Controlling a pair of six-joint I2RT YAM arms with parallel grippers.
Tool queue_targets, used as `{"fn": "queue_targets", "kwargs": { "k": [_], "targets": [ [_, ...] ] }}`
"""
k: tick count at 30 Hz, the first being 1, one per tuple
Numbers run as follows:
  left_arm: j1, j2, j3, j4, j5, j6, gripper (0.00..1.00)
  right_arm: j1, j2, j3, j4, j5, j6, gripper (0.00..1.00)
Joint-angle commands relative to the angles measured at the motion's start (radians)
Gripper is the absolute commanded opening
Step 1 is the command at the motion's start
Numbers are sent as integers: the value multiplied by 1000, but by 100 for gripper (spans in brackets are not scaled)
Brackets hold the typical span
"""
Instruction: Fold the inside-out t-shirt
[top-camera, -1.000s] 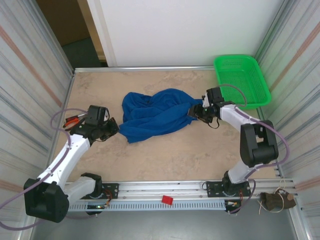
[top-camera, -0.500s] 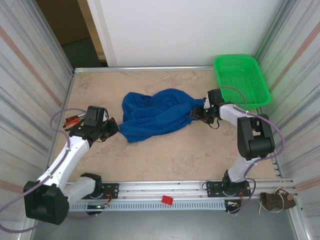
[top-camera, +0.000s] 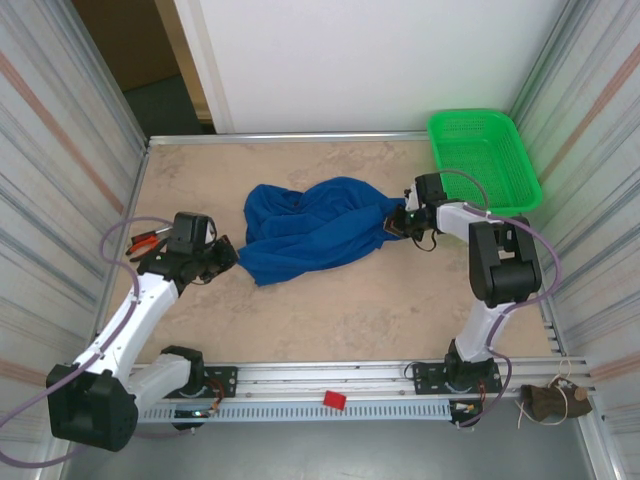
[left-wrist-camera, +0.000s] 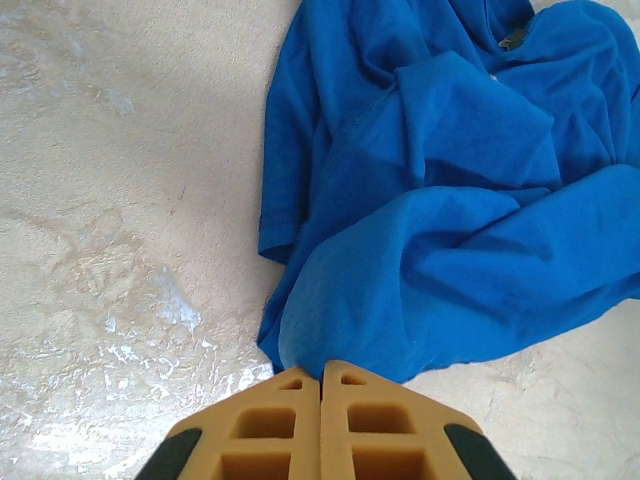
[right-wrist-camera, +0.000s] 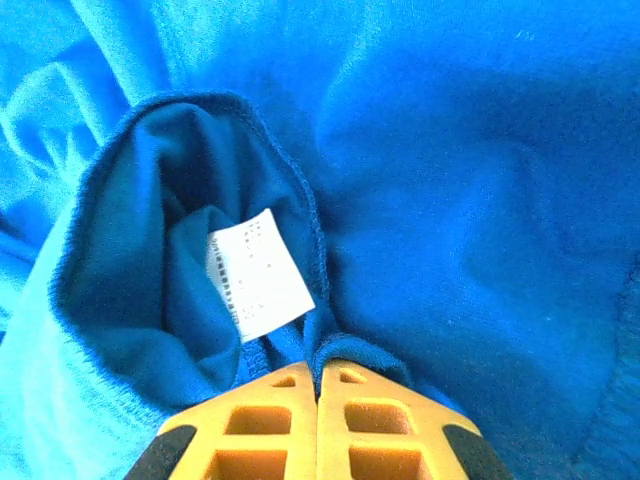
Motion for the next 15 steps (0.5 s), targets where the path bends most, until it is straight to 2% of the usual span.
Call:
{"fn": "queue_targets", "kwargs": {
  "k": [1, 6, 10, 12, 15],
  "targets": [
    [21, -40, 33, -16, 14, 31, 0, -32, -141, -39, -36, -66, 20, 0],
    [75, -145, 255, -134, 44, 56, 0, -68, -570, -24, -247, -97, -1, 0],
    [75, -202, 445, -190, 67, 22, 0, -77, -877, 88, -403, -40, 26, 0],
    [74, -225, 497, -188, 74, -13, 0, -77, -965, 142, -439, -19, 57, 0],
    [74, -230, 515, -155, 71, -51, 0, -77, -1000, 177, -431, -20, 99, 0]
  ]
}}
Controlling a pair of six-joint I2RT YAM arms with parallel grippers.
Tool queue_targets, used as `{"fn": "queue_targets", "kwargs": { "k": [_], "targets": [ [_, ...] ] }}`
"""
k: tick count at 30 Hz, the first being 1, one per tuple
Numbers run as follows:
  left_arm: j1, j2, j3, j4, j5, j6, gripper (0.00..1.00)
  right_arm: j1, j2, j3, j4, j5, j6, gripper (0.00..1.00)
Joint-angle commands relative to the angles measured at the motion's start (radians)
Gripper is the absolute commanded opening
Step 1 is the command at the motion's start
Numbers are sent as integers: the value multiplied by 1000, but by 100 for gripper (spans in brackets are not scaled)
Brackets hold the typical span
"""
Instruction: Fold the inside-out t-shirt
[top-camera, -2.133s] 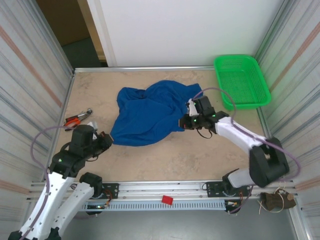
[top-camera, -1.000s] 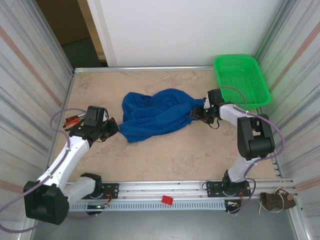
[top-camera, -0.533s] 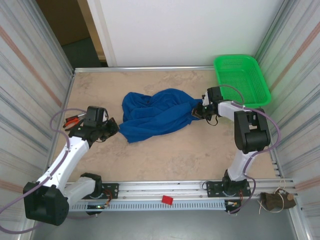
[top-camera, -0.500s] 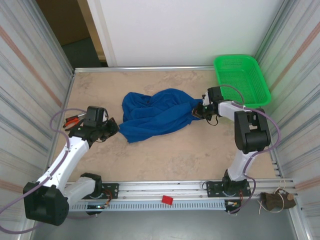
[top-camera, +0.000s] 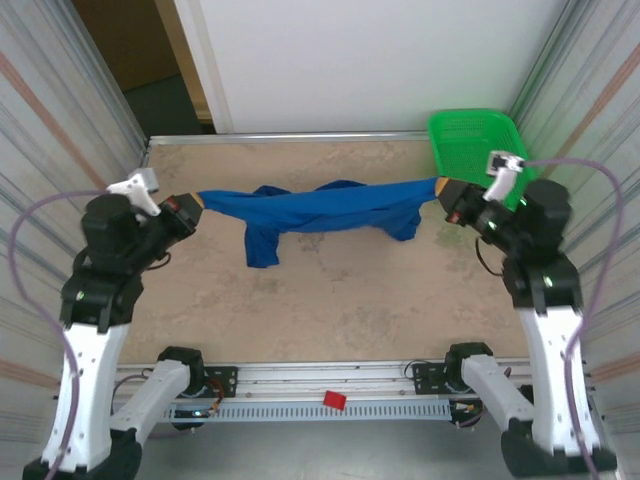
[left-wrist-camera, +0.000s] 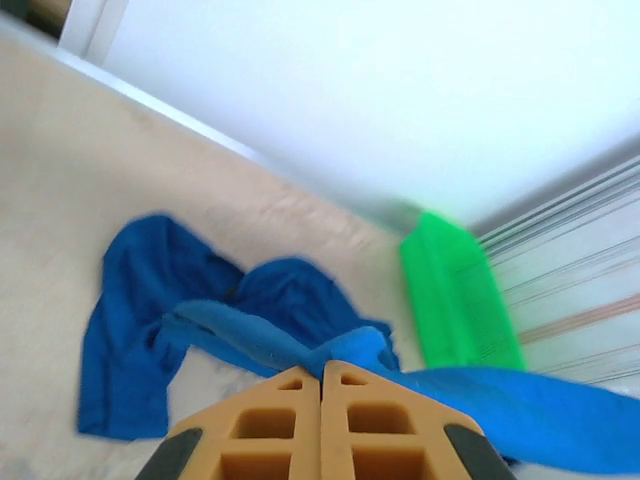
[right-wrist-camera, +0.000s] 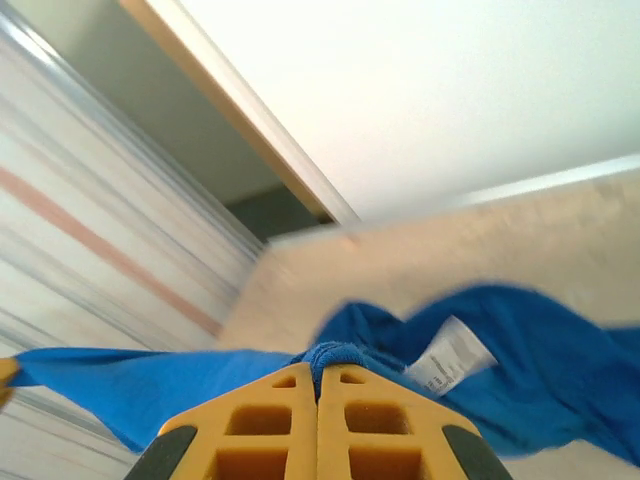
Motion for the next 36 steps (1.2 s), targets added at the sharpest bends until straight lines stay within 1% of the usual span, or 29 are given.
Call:
{"fn": "queue_targets", "kwargs": {
  "k": [1, 4, 6, 8, 10, 12, 13, 15, 17, 18, 19, 20, 21, 22, 24, 26, 29, 32, 34, 36],
  "targets": [
    [3, 20, 4, -8, 17, -48, 0, -1, 36, -11, -105, 5, 72, 0],
    [7, 114, 1, 61, 18, -56, 0, 3, 126, -20, -11, -38, 107, 0],
    [14, 235, 28, 146, 35, -57, 0, 7, 231, -6, 75, -26, 120, 0],
    [41, 400, 113, 211, 70, -54, 0, 4, 382, 66, 150, -34, 128, 0],
    [59, 599, 268, 260, 112, -30, 0, 6, 555, 217, 168, -38, 123, 0],
    [63, 825, 563, 240, 142, 23, 0, 6, 748, 424, 195, -61, 119, 0],
    [63, 924, 726, 192, 151, 39, 0, 4, 823, 528, 184, -65, 112, 0],
    [59, 1123, 1111, 112, 193, 34, 0, 0, 962, 794, 145, -75, 87, 0],
    [47, 1258, 1436, 52, 189, -3, 0, -8, 1034, 976, 136, -123, 112, 0],
    [46, 1297, 1562, 49, 195, -30, 0, -11, 1048, 1041, 131, -130, 125, 0],
    [49, 1312, 1635, 63, 198, -67, 0, -13, 1052, 1104, 116, -137, 132, 0],
    [54, 1291, 1633, 97, 210, -109, 0, -14, 1044, 1149, 101, -141, 133, 0],
    [60, 1249, 1583, 139, 225, -132, 0, -17, 1026, 1166, 93, -143, 134, 0],
    [63, 1176, 1484, 193, 232, -147, 0, -24, 997, 1161, 88, -149, 136, 0],
    [64, 1010, 1253, 301, 221, -138, 0, -37, 902, 1093, 99, -143, 130, 0],
    [69, 866, 1087, 335, 199, -124, 0, -51, 777, 954, 158, -127, 147, 0],
    [73, 716, 981, 272, 196, -83, 0, -77, 591, 762, 214, -143, 189, 0],
    [76, 583, 907, 216, 209, -55, 0, -99, 401, 603, 216, -145, 193, 0],
    [75, 509, 894, 176, 194, -32, 0, -124, 292, 548, 204, -132, 191, 0],
    [76, 446, 883, 169, 164, -19, 0, -144, 215, 541, 178, -111, 180, 0]
  ]
}}
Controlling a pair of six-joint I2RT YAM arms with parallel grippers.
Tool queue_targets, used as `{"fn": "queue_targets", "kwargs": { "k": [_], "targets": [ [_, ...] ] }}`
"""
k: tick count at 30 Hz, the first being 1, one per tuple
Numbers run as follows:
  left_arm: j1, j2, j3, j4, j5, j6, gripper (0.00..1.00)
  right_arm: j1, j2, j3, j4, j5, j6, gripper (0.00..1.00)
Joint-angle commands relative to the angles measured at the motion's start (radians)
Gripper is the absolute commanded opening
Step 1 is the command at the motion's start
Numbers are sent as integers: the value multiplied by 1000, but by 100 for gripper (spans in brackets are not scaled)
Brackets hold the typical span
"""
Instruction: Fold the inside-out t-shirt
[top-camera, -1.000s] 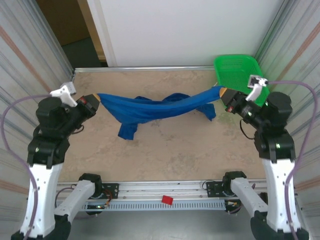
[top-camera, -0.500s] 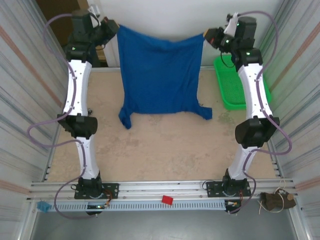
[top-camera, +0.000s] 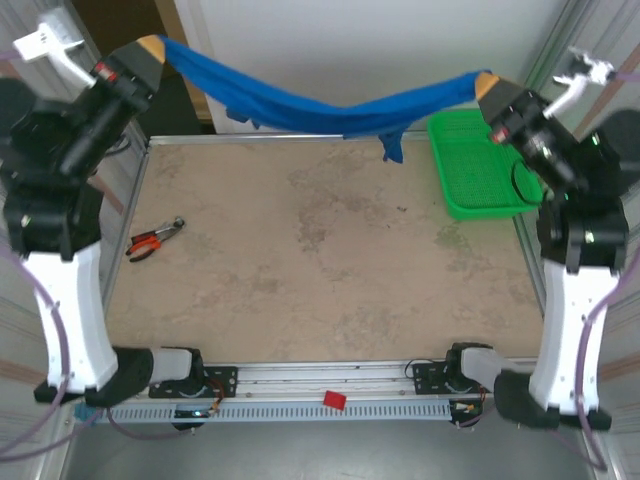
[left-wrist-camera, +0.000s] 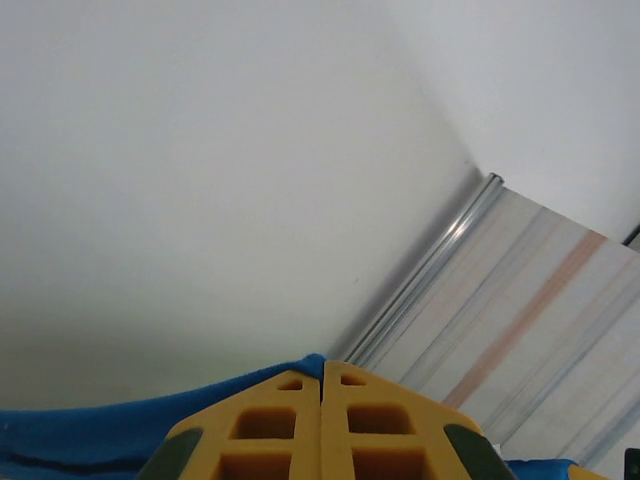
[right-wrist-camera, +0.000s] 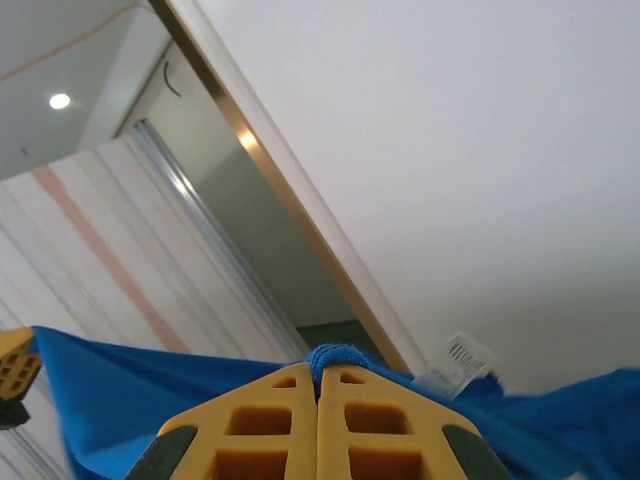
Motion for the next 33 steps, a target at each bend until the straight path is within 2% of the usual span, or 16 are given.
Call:
{"fn": "queue_targets", "kwargs": {
  "k": [1, 4, 9, 14, 18, 20, 23, 26, 28, 30, 33],
  "targets": [
    [8, -73, -19, -31, -39, 51, 0, -27, -109, -7, -10, 19, 4, 0],
    [9, -93, 9, -47, -88, 57, 0, -30, -119, 43, -49, 39, -20, 0],
    [10, -27, 36, -83, -112, 68, 0, -30, -37, 106, -61, 22, -18, 0],
    [64, 100, -14, -66, -39, 31, 0, -29, 74, 55, 0, 20, -12, 0],
    [103, 232, -76, 23, 13, -24, 0, -22, 212, 28, 73, 8, 12, 0],
    [112, 334, -30, 35, 31, -35, 0, -10, 304, 61, 96, 23, 18, 0],
    [116, 548, 189, -7, 63, -45, 0, 15, 481, 211, 97, 34, 26, 0],
    [119, 747, 489, -52, 88, -103, 0, 30, 685, 485, 4, 17, 31, 0],
    [122, 814, 610, -20, 102, -169, 0, 37, 813, 709, -84, 13, 31, 0],
    [125, 805, 604, 50, 104, -224, 0, 38, 888, 884, -132, 17, 51, 0],
    [126, 723, 494, 112, 102, -219, 0, 27, 858, 863, -104, 15, 81, 0]
  ]
}}
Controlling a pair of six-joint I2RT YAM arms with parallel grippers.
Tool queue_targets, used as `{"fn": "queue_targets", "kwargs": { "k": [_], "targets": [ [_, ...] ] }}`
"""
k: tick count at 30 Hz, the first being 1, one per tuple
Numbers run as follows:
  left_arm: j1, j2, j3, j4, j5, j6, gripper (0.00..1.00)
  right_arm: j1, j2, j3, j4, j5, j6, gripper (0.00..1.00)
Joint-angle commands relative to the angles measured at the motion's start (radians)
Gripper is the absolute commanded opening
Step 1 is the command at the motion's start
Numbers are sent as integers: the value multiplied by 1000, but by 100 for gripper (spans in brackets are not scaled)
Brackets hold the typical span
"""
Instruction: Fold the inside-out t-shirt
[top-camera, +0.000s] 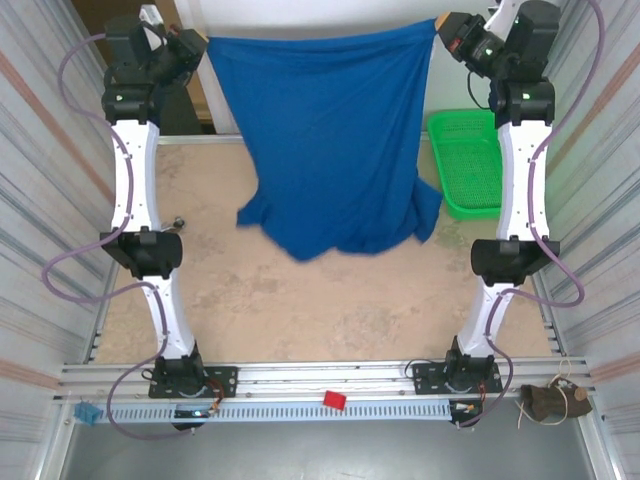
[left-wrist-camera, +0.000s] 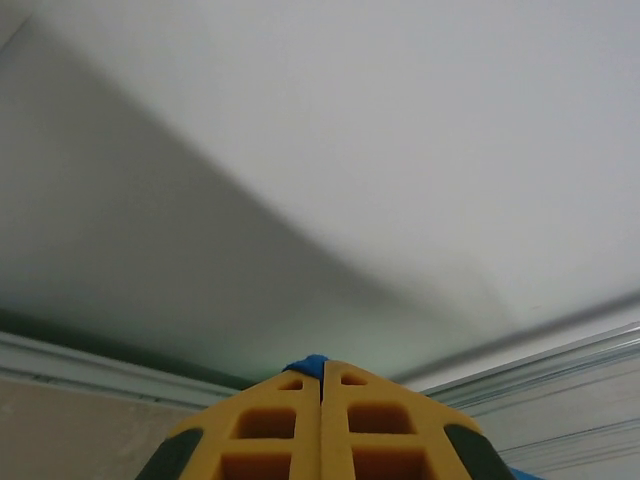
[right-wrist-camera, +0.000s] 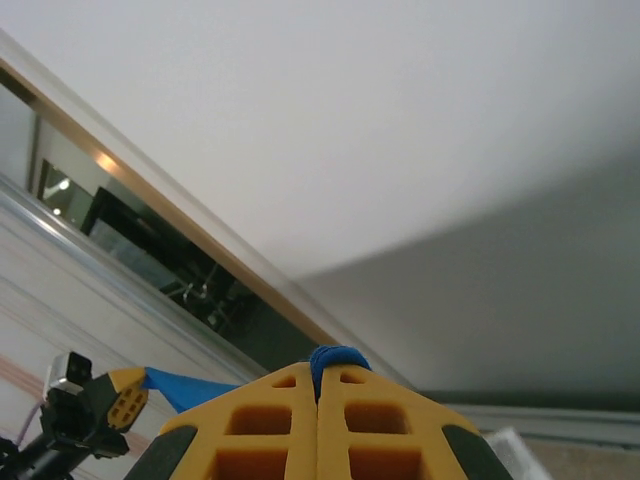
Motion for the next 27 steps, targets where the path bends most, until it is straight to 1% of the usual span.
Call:
{"fn": "queue_targets", "kwargs": {
  "k": [1, 2, 4, 7, 8, 10, 14, 15, 17, 20, 22, 25, 27],
  "targets": [
    [14, -158, -43, 136, 23, -33, 0, -11, -90, 25, 9, 3, 24, 0],
    [15, -189, -83, 133, 30, -15, 0, -10, -127, -37, 8, 3, 3, 0],
    [18, -240, -159, 114, 47, 18, 0, -6, -222, -219, 36, 10, -39, 0],
    [17, -330, -336, 110, 98, 63, 0, -5, -419, -597, 115, 41, -89, 0],
    [13, -375, -430, 110, 111, 84, 0, -7, -492, -757, 155, 51, -93, 0],
    [2, -484, -663, 152, 119, 109, 0, -10, -613, -1037, 211, 66, -85, 0],
    [-28, -771, -1273, 272, 100, 159, 0, 17, -855, -1528, 235, 115, -54, 0],
    [-29, -837, -1397, 274, 81, 167, 0, 34, -901, -1631, 230, 134, -42, 0],
    [-29, -1001, -1671, 265, 26, 179, 0, 104, -1002, -1830, 187, 201, -16, 0],
    [-42, -1238, -1998, 216, -56, 133, 0, 229, -1211, -2058, 88, 328, 52, 0],
    [-58, -1379, -2143, 125, -100, 95, 0, 292, -1350, -2150, -27, 421, 98, 0],
    [-82, -1610, -2295, -10, -160, 39, 0, 328, -1559, -2234, -186, 482, 203, 0],
    [-82, -1719, -2341, -101, -187, 21, 0, 337, -1672, -2257, -272, 515, 245, 0]
  ]
}}
